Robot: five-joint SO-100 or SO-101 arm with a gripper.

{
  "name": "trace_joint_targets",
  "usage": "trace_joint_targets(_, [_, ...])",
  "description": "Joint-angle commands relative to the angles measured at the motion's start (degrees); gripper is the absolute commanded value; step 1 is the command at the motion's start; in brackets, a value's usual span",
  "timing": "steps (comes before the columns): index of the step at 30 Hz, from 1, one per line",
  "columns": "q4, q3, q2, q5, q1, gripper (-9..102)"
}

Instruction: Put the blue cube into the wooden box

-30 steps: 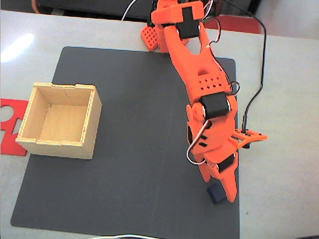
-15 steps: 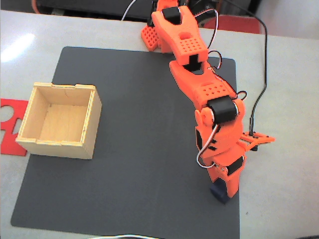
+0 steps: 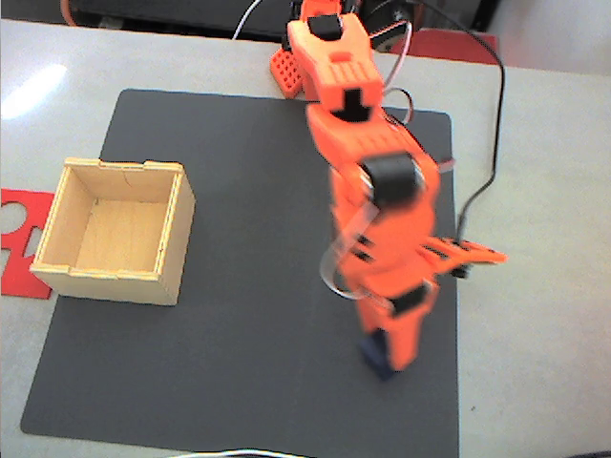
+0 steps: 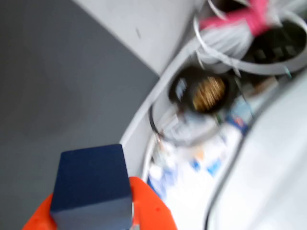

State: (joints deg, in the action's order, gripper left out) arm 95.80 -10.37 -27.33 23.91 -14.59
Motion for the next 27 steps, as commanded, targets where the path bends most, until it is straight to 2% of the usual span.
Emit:
trace_joint_targets(1, [3.9, -2.6, -12.9, 2.1, 6.1, 0])
trace_joint_targets(4, [7.1, -2.6, -19.4, 4.0, 12.8, 0])
trace_joint_targets(9, [7.7, -2.2, -26.4, 4.2, 27.0, 0])
trace_joint_targets(15, [7.7, -2.1, -26.4, 4.9, 41.1, 0])
trace_joint_targets(19, [7.7, -2.1, -22.3, 4.1, 45.4, 0])
trace_joint_targets(27, [7.8, 1.8, -17.2, -1.4, 47.5, 0])
